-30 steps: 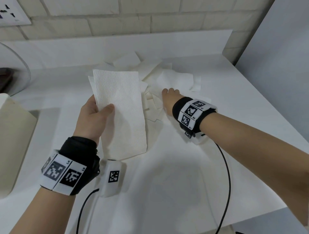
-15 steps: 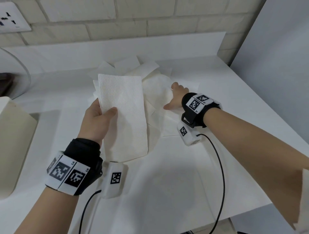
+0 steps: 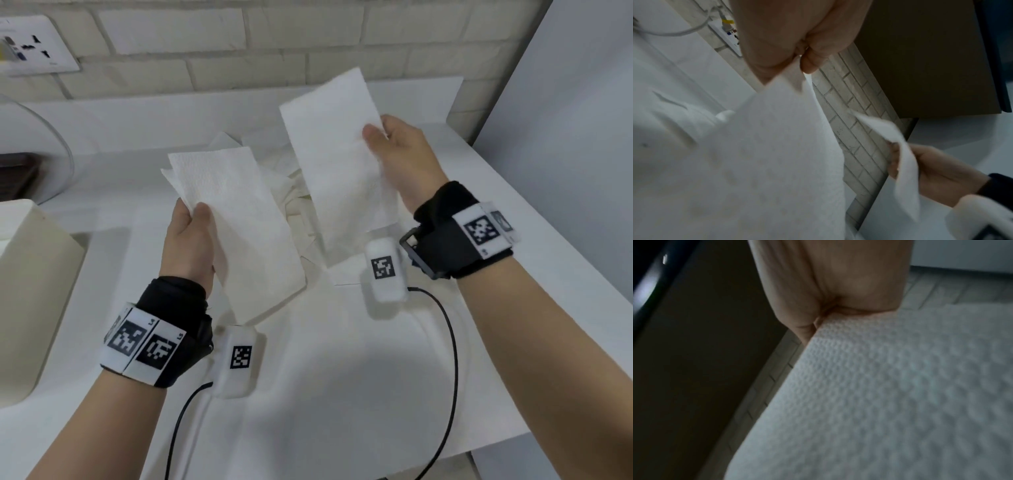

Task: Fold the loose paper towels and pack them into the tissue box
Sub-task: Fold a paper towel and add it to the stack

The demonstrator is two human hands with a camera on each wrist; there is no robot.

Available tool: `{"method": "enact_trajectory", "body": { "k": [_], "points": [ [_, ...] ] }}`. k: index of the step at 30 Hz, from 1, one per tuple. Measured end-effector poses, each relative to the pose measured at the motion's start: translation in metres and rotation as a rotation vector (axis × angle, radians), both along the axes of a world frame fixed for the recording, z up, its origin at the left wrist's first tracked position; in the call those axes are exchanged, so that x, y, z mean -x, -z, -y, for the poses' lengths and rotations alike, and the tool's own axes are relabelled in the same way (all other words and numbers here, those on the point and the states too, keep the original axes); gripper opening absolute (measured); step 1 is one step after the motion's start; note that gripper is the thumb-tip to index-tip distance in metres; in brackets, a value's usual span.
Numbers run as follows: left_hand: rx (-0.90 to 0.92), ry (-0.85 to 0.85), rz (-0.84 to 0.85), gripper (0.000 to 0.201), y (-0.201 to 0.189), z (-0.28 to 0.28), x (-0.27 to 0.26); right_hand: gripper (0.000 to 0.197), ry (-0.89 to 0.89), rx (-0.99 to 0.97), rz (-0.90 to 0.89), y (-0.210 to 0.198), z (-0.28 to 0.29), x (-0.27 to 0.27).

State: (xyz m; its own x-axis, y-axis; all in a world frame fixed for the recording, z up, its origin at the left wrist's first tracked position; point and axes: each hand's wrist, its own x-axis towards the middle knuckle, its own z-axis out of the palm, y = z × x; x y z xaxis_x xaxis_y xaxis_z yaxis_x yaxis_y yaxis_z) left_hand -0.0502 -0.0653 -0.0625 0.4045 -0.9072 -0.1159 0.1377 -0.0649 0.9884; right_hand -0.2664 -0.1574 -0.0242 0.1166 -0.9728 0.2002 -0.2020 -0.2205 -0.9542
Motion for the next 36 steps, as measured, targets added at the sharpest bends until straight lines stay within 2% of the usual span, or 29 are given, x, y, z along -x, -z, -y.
{"method": "enact_trajectory", "body": {
  "k": [2,4,5,7,9,11,12,14,15,17,21,23,27,29,32,36],
  "points": [
    [-0.014,0.024,-0.046,0.024,-0.002,0.000,0.005,0.019,-0.093,-0.087,0.236,-0.006,-0.014,-0.007],
    [-0.036,0.057,-0.084,0.024,-0.003,0.000,0.011,0.024,-0.148,-0.176,0.319,-0.002,-0.027,-0.018],
    [-0.044,0.076,-0.094,0.023,-0.003,0.001,0.015,0.029,-0.155,-0.219,0.276,0.001,-0.033,-0.026],
    [-0.053,0.101,-0.100,0.023,-0.002,0.001,0.020,0.034,-0.161,-0.280,0.052,0.009,-0.045,-0.041],
    [-0.048,0.109,-0.155,0.023,-0.003,-0.001,0.027,0.029,-0.148,-0.301,-0.180,0.016,-0.055,-0.051],
    [-0.046,0.111,-0.202,0.032,-0.003,-0.002,0.029,0.017,-0.146,-0.305,-0.316,0.025,-0.058,-0.058],
    [-0.050,0.111,-0.191,0.038,-0.003,-0.003,0.031,0.016,-0.155,-0.330,-0.327,0.028,-0.059,-0.060],
    [-0.044,0.088,-0.104,0.046,-0.002,-0.006,0.032,0.028,-0.172,-0.418,-0.274,0.030,-0.060,-0.063],
    [-0.031,0.087,-0.035,0.045,-0.001,-0.006,0.032,0.033,-0.186,-0.447,-0.254,0.030,-0.060,-0.063],
    [-0.015,0.121,0.092,0.041,0.002,-0.005,0.028,0.030,-0.224,-0.429,-0.273,0.031,-0.059,-0.061],
    [-0.026,0.086,0.115,0.043,0.007,-0.004,0.019,0.032,-0.246,-0.391,-0.370,0.023,-0.040,-0.043],
    [-0.027,0.059,0.106,0.044,0.008,-0.004,0.014,0.040,-0.152,-0.352,-0.530,0.020,-0.017,-0.028],
    [-0.041,0.030,0.096,0.041,0.011,-0.002,0.006,0.072,0.006,-0.368,-1.060,0.035,0.029,-0.004],
    [-0.041,0.027,0.101,0.038,0.011,-0.001,0.004,0.076,-0.011,-0.388,-1.146,0.046,0.038,0.000],
    [-0.042,0.028,0.106,0.035,0.011,-0.002,0.001,0.067,-0.062,-0.341,-1.242,0.063,0.044,0.000],
    [-0.031,0.023,0.101,0.032,0.013,-0.002,-0.003,0.033,-0.110,-0.222,-1.381,0.070,0.049,-0.004]
  ]
}}
